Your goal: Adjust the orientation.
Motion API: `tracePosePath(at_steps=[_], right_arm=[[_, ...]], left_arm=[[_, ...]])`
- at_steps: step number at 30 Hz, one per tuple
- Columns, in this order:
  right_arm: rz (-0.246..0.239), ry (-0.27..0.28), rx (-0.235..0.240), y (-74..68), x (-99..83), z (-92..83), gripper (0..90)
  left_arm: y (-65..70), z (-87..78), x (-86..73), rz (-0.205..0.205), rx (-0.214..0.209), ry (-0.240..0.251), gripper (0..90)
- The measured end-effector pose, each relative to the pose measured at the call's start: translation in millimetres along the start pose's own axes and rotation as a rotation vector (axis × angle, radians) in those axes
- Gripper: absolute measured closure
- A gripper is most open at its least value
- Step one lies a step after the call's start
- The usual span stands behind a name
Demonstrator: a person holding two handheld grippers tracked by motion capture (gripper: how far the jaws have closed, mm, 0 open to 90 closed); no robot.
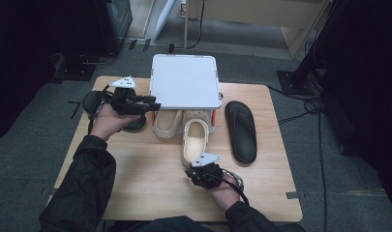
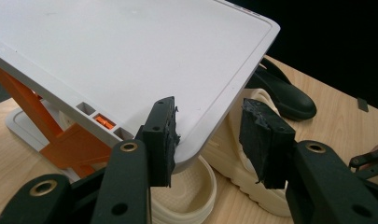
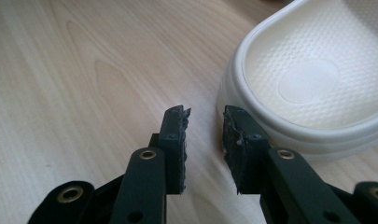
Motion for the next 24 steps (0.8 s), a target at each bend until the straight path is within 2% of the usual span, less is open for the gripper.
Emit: tracePosePath(at_steps=[10, 13, 21, 24], right_arm=[[0.019, 0.053, -0.045, 15.2, 13.1, 6.6, 69.8], [0.027, 0.055, -0.042, 19.9, 15.9, 7.9, 71.0], [-0.001, 0.061, -0.072, 26.5, 20.3, 10.5, 70.9], [0.01, 0.068, -0.081, 31.8, 21.8, 11.1, 70.6]], left_arm=[[0.0, 0.0, 0.0, 0.0, 0.0, -0.001, 56.6], [-0.1, 0.0, 0.0, 0.0, 0.0, 0.0, 56.6], [-0.1, 0.1, 0.0, 0.0, -0.002, 0.002, 56.6], [-0.1, 0.1, 0.0, 0.0, -0.002, 0.001, 56.6]])
Point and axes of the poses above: each handheld gripper's, and its own axes: z roughly forward along the jaws, x roughly out of its top, y roughly to its right, the point moved 5 cm from there along z, roughly forward along the jaws, and after that the axes turned 13 degrees about -x, right-handed, at the moved point
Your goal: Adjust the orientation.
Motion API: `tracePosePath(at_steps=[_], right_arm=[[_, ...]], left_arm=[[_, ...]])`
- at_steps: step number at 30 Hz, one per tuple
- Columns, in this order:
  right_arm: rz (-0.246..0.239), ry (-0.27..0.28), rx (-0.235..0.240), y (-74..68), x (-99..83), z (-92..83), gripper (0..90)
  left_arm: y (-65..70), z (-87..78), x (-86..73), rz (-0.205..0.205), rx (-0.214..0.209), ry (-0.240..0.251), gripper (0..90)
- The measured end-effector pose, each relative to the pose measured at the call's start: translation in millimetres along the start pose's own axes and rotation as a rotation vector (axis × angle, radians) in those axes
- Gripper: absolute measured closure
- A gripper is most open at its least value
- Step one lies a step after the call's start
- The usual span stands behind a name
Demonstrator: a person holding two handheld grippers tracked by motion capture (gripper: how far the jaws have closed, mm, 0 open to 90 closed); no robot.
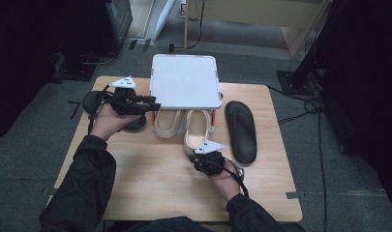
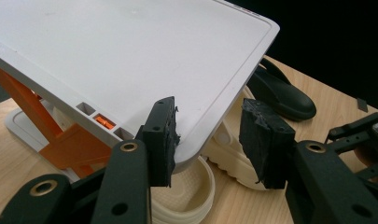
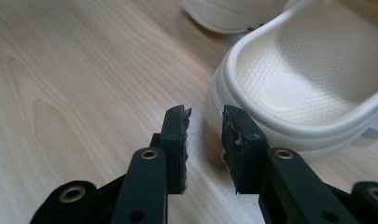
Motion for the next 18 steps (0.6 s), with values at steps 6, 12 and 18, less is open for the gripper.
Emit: tracePosePath(at_steps=[6, 12, 18], right_arm=[[0.001, 0.012, -0.018, 10.9, 4.3, 4.7, 70.2], [0.018, 0.023, -0.006, 15.1, 9.9, 10.6, 70.8], [0.026, 0.037, 0.0, 15.8, 14.8, 13.8, 72.2]], left_arm=[[0.1, 0.1, 0.1, -0.001, 0.001, 0.0, 56.6], [-0.1, 0.1, 0.0, 0.0, 0.002, 0.001, 56.6], [-0.2, 0.1, 0.1, -0.001, 0.004, 0.0, 56.6]])
Point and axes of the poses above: each handheld gripper's, and its own axes: z roughly forward along the jaws, x roughly out of its top, y roughly to its right, the point moved 5 cm from there along z, roughly forward along the jaws, and after that the axes turned 13 degrees about -x, right-handed, at the moved point
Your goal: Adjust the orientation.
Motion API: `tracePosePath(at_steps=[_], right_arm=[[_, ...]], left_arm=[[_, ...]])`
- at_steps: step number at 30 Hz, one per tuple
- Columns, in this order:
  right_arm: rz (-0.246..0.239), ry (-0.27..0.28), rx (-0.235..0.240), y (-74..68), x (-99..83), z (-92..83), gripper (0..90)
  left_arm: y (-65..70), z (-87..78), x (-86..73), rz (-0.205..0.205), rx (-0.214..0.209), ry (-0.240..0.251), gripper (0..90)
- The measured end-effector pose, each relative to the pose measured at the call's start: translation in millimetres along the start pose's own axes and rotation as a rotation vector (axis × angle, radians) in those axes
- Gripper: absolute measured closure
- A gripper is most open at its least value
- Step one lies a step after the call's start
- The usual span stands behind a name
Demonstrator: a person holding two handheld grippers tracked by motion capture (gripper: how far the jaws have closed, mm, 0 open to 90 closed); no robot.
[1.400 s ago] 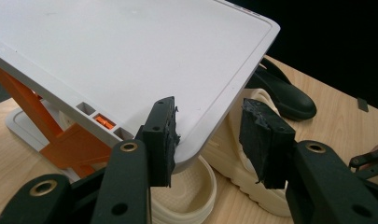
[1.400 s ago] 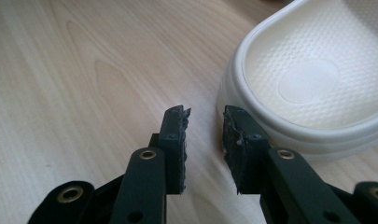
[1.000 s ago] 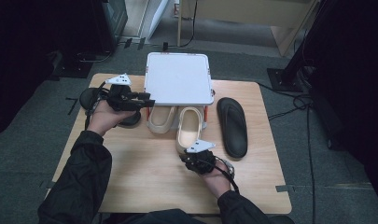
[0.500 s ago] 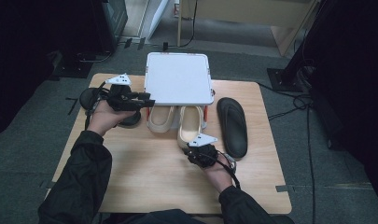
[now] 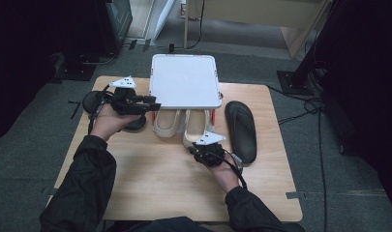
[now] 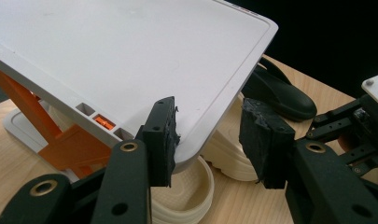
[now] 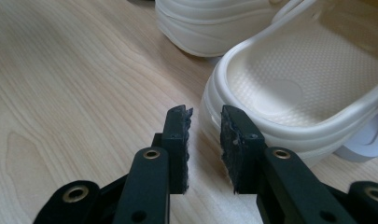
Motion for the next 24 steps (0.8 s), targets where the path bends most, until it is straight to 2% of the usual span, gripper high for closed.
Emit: tracePosePath(at_steps=[4, 8, 11, 13, 20, 21, 24], right_arm=[[0.008, 0.014, -0.021, 4.8, 6.1, 1.9, 71.9], [0.053, 0.021, -0.013, 9.4, 11.8, 1.6, 67.5], [0.053, 0.031, -0.026, 9.6, 13.1, 0.0, 66.2], [0.074, 0.065, -0.036, 11.6, 17.3, -2.2, 64.8], [0.063, 0.049, -0.045, 11.1, 19.0, 11.8, 63.5], [0.051, 0.031, -0.049, 10.4, 18.3, 17.3, 63.5], [0.028, 0.029, -0.053, 9.5, 16.4, 24.1, 64.4]], left_arm=[[-0.1, 0.2, 0.0, -0.002, 0.001, 0.002, 56.6], [-0.4, 0.2, -0.1, 0.0, -0.001, 0.005, 56.8], [-0.4, 0.3, 0.0, -0.002, -0.001, 0.007, 57.1], [-0.3, 0.3, 0.0, -0.001, 0.002, 0.003, 57.1], [-0.3, 0.2, 0.0, -0.001, 0.004, 0.002, 57.2], [-0.4, 0.2, 0.0, -0.002, 0.003, 0.004, 57.3], [-0.4, 0.1, 0.0, 0.0, 0.005, 0.003, 57.5]])
Point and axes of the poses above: each handheld gripper's, and its own axes: z roughly forward along the jaws, x roughly out of its top, y roughly to its right, the point moved 5 cm from there along z, roughly forward along the jaws, and after that the axes turned 13 degrees about -x, right-handed, at the moved point
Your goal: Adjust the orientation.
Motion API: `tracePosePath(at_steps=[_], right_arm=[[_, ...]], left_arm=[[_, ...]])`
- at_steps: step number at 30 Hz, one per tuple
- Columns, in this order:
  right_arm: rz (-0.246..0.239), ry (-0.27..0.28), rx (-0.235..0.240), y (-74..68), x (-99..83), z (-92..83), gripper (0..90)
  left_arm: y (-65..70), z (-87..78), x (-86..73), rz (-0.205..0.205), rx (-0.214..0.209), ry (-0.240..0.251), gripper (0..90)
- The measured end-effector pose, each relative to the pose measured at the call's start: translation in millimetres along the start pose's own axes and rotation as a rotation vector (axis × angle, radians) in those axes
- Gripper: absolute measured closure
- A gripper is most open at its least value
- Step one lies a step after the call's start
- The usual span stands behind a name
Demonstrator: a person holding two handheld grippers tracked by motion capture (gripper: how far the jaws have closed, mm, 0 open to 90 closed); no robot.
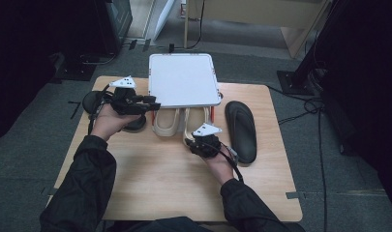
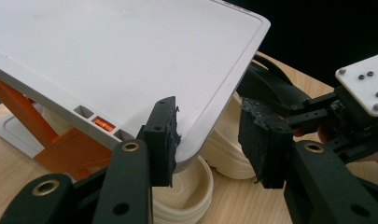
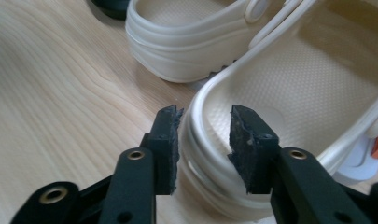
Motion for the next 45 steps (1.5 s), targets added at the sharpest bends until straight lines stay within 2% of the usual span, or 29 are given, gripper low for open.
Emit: tracePosePath(at_steps=[1, 2, 3, 6, 11, 14, 17, 18, 21, 25, 27, 28, 31, 32, 35, 39, 41, 44, 45], right_arm=[[0.0, 0.0, 0.0, 0.0, 0.0, 0.0, 64.4], [-0.021, 0.002, -0.006, 0.6, -0.5, 1.1, 65.5], [-0.037, 0.001, 0.014, 2.1, -0.4, 1.6, 66.3], [-0.063, -0.021, 0.025, 5.9, -0.8, -1.2, 67.8], [-0.085, -0.047, 0.03, 14.4, -5.5, -7.1, 67.6], [-0.115, -0.051, 0.003, 20.9, -8.5, -9.5, 67.5], [-0.113, -0.055, 0.002, 25.5, -10.0, -10.3, 67.5], [-0.093, -0.052, 0.009, 26.9, -9.3, -10.5, 67.6], [-0.115, -0.043, -0.006, 26.6, -7.7, -10.8, 67.8], [-0.109, -0.044, -0.015, 24.8, -8.0, -12.9, 64.1], [-0.103, -0.038, -0.004, 24.5, -8.0, -14.1, 63.1], [-0.068, -0.032, 0.013, 24.0, -7.9, -20.5, 62.6], [-0.023, -0.01, 0.053, 26.0, -7.4, -33.6, 63.7], [-0.023, -0.01, 0.053, 26.0, -7.4, -33.6, 63.7], [-0.011, -0.034, 0.104, 27.6, -16.8, -45.5, 74.2], [-0.029, -0.083, 0.108, 29.4, -30.7, -42.5, 77.2], [-0.038, -0.127, 0.088, 33.7, -40.1, -31.0, 77.1], [-0.039, -0.141, 0.079, 35.9, -42.3, -23.5, 78.4], [-0.019, -0.126, 0.097, 35.5, -39.5, -20.9, 78.0]], left_arm=[[0.0, 0.0, 0.0, 0.0, 0.0, 0.0, 57.7], [0.0, -0.2, 0.0, 0.0, 0.001, -0.002, 57.7], [0.0, 0.0, 0.0, 0.0, 0.002, 0.0, 57.9], [0.2, 0.0, 0.1, 0.006, 0.01, -0.006, 58.5], [-0.1, -0.3, 0.0, 0.004, 0.01, -0.005, 59.3], [-0.2, -0.4, 0.0, 0.003, 0.009, -0.005, 59.3], [-0.2, -0.3, 0.0, 0.001, 0.009, -0.002, 59.3], [-0.2, -0.2, 0.0, 0.001, 0.008, -0.001, 59.3], [-0.2, -0.2, 0.0, 0.001, 0.009, -0.002, 59.2], [-0.3, -0.3, -0.1, 0.002, 0.006, 0.0, 59.3], [-0.4, -0.3, -0.1, 0.003, 0.006, 0.0, 59.2], [-0.3, -0.3, -0.2, 0.003, 0.006, 0.0, 59.2], [-0.4, -0.2, -0.1, 0.0, 0.003, 0.003, 59.2], [-0.4, -0.2, -0.1, 0.0, 0.003, 0.003, 59.2], [-0.2, -0.2, -0.1, 0.001, 0.007, 0.001, 59.2], [-0.2, -0.2, -0.1, 0.0, 0.007, 0.001, 59.2], [-0.1, 0.0, 0.0, -0.001, 0.008, 0.002, 59.2], [-0.2, -0.1, -0.1, 0.0, 0.008, 0.002, 59.2], [-0.3, -0.1, -0.1, 0.0, 0.006, 0.003, 59.2]])
Point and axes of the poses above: each handheld gripper's, and its own axes: z roughly forward along the jaws, x roughly out of its top, y roughly to its right, the point moved 5 cm from there along z, roughly forward along the jaws, and after that the axes turned 13 degrees about -x, right-handed, at the moved point
